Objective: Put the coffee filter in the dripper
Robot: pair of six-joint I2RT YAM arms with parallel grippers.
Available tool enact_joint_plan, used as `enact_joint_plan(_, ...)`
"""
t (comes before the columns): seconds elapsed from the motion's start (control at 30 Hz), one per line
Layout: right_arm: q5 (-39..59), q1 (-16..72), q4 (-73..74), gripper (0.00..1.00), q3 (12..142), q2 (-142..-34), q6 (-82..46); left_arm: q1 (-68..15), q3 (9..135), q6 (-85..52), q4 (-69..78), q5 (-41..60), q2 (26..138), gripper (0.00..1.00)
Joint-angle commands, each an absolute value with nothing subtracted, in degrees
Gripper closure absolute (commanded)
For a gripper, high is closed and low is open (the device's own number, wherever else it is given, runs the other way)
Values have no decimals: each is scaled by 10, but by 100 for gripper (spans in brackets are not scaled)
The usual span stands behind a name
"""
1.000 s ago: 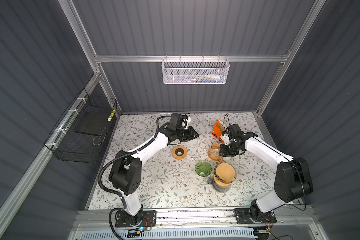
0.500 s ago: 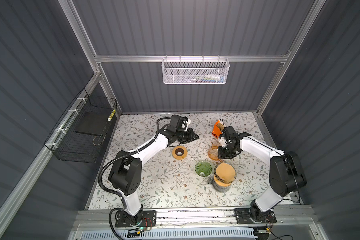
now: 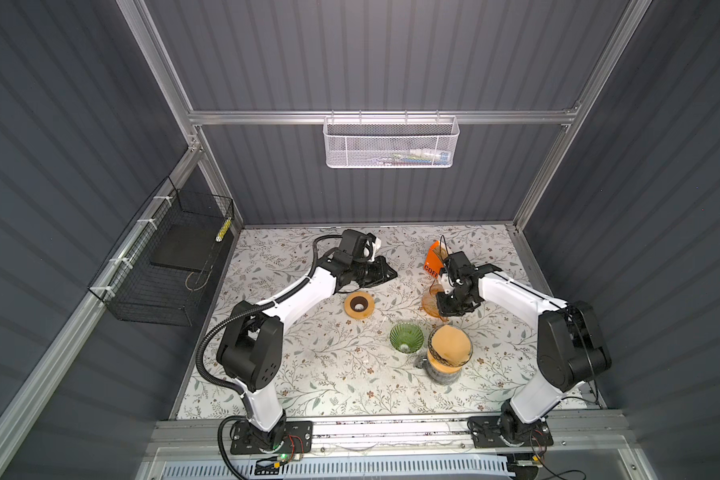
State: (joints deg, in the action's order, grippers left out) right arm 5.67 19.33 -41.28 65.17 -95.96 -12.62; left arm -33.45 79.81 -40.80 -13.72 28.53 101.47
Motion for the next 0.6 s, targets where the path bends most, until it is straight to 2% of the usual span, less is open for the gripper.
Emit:
enact_joint_plan(0.0, 42, 195, -423, 89, 665, -952, -124, -338, 790, -404, -142, 285, 995, 84)
enact_joint_plan(0.3, 39, 195, -437, 100, 661, -919, -124, -337, 786, -404, -138, 286, 989, 84)
enact_joint_plan(0.57, 27, 190, -450, 100, 654, -890, -123, -338, 779, -404, -135, 285, 980, 84)
